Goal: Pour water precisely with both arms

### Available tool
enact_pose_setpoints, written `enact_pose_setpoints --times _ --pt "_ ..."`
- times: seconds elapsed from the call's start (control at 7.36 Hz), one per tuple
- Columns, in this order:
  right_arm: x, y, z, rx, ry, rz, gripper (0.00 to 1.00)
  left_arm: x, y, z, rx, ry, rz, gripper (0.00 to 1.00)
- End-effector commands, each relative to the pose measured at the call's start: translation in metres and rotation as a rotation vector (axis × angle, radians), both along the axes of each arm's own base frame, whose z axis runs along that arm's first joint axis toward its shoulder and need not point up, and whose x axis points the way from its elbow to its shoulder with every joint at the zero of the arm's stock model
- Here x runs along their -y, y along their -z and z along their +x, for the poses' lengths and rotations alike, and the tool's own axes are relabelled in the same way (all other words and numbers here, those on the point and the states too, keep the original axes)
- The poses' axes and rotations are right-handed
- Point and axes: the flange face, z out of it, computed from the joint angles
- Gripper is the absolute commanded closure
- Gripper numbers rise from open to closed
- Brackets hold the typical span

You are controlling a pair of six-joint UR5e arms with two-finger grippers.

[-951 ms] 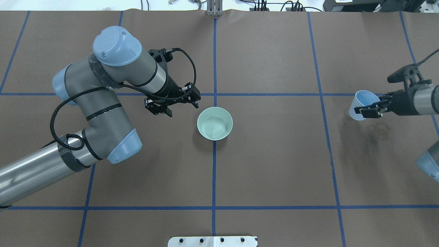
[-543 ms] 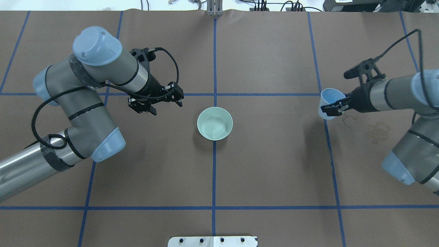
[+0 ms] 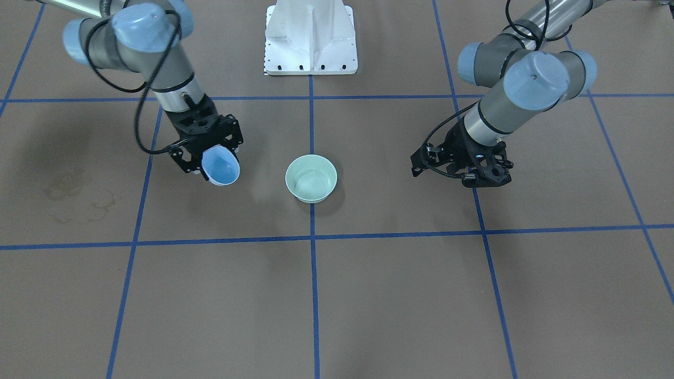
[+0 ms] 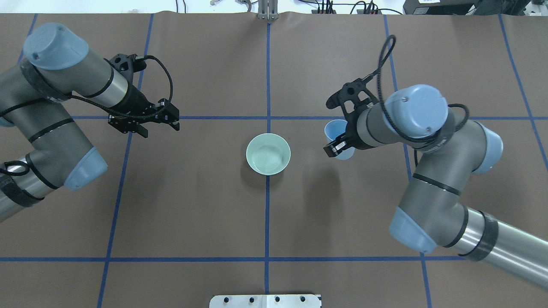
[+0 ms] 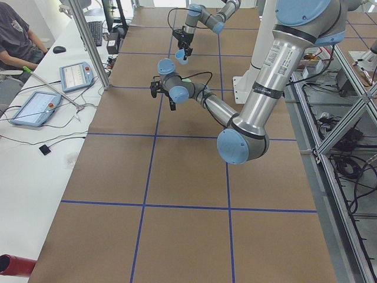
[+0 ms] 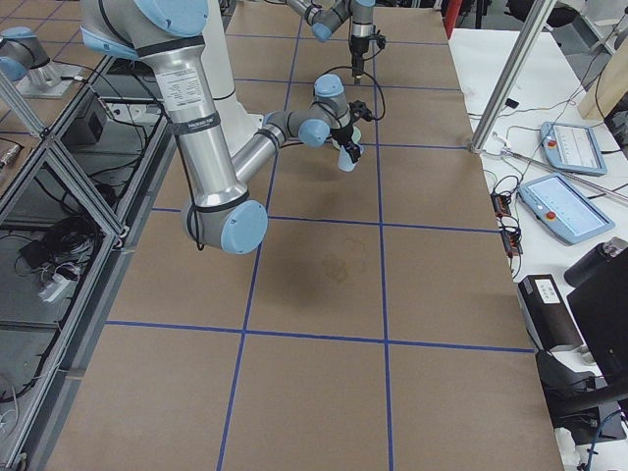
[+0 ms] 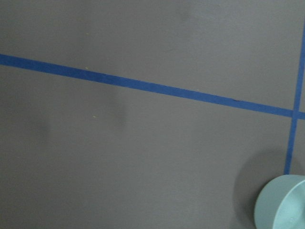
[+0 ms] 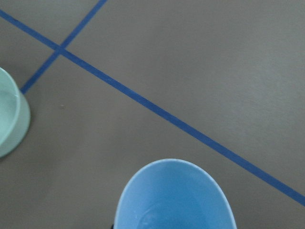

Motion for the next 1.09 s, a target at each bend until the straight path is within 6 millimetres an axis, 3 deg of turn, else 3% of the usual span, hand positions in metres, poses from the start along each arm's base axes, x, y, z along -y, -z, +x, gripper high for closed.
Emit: enact_pose_setpoints --times 0.0,0.14,0.68,0.95 --pt "-0.014 0.056 -0.036 -0.107 0.04 0.018 1.0 0.004 -0.017 -0.014 0.014 -0.012 0.021 0.08" --pt "-0.014 0.058 -0.04 -0.111 0.038 0.024 1.0 0.004 -0.018 -0.014 0.015 -0.013 0.02 0.08" --pt "-0.013 0.092 -0.09 -0.195 0.095 0.091 1.0 0.002 -0.026 -0.018 0.022 -0.012 0.013 0.08" --pt "-0.009 0.1 -0.092 -0.329 0.214 0.174 1.0 0.002 -0.03 -0.021 0.025 -0.009 0.009 0.08"
